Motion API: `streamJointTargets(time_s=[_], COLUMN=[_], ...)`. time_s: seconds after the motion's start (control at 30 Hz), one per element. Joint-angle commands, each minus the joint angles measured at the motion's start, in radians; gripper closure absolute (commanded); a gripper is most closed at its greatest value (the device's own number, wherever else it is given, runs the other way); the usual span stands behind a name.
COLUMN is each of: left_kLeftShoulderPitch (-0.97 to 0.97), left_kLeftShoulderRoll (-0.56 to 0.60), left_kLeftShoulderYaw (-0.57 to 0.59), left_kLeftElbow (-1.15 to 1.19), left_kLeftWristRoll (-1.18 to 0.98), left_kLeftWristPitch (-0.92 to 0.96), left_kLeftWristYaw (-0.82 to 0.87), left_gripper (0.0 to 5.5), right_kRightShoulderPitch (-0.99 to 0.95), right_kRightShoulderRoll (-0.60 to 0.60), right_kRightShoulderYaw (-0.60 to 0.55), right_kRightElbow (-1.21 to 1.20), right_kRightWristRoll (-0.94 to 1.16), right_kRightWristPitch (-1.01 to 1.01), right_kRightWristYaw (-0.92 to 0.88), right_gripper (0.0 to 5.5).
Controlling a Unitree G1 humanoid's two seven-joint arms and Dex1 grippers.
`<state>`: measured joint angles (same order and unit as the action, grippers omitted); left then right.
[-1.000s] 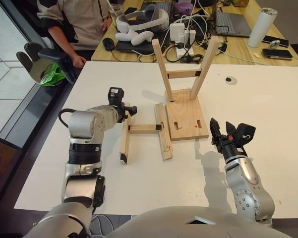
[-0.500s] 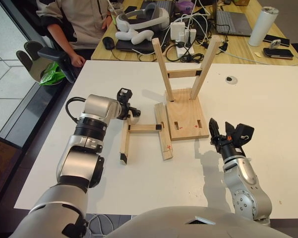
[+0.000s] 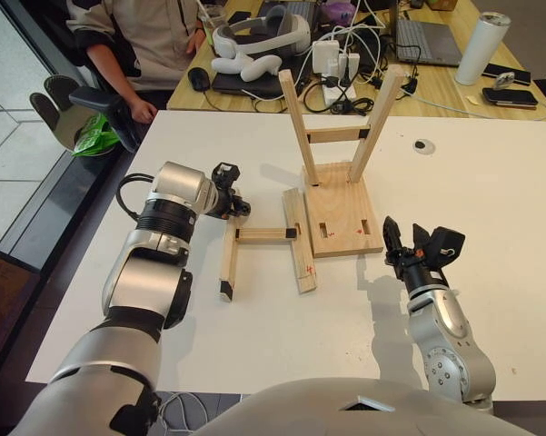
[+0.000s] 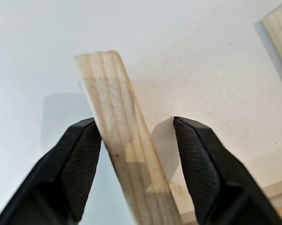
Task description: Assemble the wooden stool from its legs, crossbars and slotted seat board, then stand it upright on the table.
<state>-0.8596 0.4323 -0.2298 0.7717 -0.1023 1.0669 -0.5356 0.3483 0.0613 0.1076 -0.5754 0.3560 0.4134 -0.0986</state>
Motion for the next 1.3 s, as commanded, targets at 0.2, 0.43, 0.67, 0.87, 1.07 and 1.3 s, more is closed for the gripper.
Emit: streamJointTargets(time_s=[0.2, 0.43, 0.67, 0.87, 1.07, 1.3], left_kLeftShoulderPitch=[-0.034, -0.046, -0.027, -0.029, 0.066, 0.163], left_kLeftShoulderRoll=[-0.026, -0.011, 0.067, -0.116, -0.439, -0.586], left_kLeftShoulderYaw=[-0.069, 0.207, 0.58, 0.851, 0.751, 0.583], left_kLeftElbow=[0.151, -0.045, -0.411, -0.874, -1.286, -1.406], left_kLeftWristRoll=[0.093, -0.032, -0.08, -0.252, -0.446, -0.549], left_kLeftWristPitch=[-0.115, -0.055, -0.128, -0.254, -0.096, -0.062], left_kLeftWristYaw=[-0.084, 0.021, 0.311, 0.587, 0.766, 0.792], left_gripper=[4.08, 4.48, 4.48, 4.48, 4.48, 4.48], right_kRightShoulderPitch=[-0.002, -0.001, 0.007, -0.024, -0.213, -0.553], right_kRightShoulderRoll=[0.029, 0.017, 0.006, -0.088, -0.131, -0.215], right_kRightShoulderYaw=[0.018, 0.01, -0.003, 0.046, 0.126, 0.091], right_kRightElbow=[0.013, 0.023, 0.005, -0.059, -0.139, -0.051], right_kRightWristRoll=[-0.006, -0.001, 0.0, -0.027, 0.116, 0.228], right_kRightWristPitch=[-0.019, -0.025, -0.02, 0.064, 0.194, 0.352], right_kRightWristYaw=[-0.006, 0.003, 0.007, 0.066, 0.226, 0.362], right_gripper=[2.22, 2.22, 2.22, 2.22, 2.22, 2.22])
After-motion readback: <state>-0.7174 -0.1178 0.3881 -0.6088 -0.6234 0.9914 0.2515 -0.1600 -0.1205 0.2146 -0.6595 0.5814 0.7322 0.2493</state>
